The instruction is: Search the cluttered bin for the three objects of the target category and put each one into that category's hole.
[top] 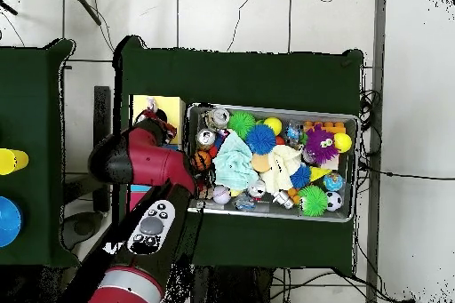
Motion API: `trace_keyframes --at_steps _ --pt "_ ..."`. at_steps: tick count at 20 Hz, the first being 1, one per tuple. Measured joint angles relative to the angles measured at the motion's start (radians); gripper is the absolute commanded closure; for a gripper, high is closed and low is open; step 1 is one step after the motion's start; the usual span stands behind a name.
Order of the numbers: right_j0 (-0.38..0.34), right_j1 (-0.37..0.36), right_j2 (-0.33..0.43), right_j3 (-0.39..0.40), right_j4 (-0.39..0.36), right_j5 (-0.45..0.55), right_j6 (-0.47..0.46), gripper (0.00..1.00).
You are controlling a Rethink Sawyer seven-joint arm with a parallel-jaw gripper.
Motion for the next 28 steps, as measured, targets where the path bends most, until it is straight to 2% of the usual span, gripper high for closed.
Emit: trace_keyframes --at_steps 19,22,28 --pt "-0.005 -0.006 0.0 -0.003 -0.018 0.017 0.0 1.0" --pt "-0.011 -0.029 0.002 -0.003 -0.02 0.082 0.0 1.0" --pt "-0.028 -0.125 0.003 -0.003 -0.037 0.3 0.0 1.0"
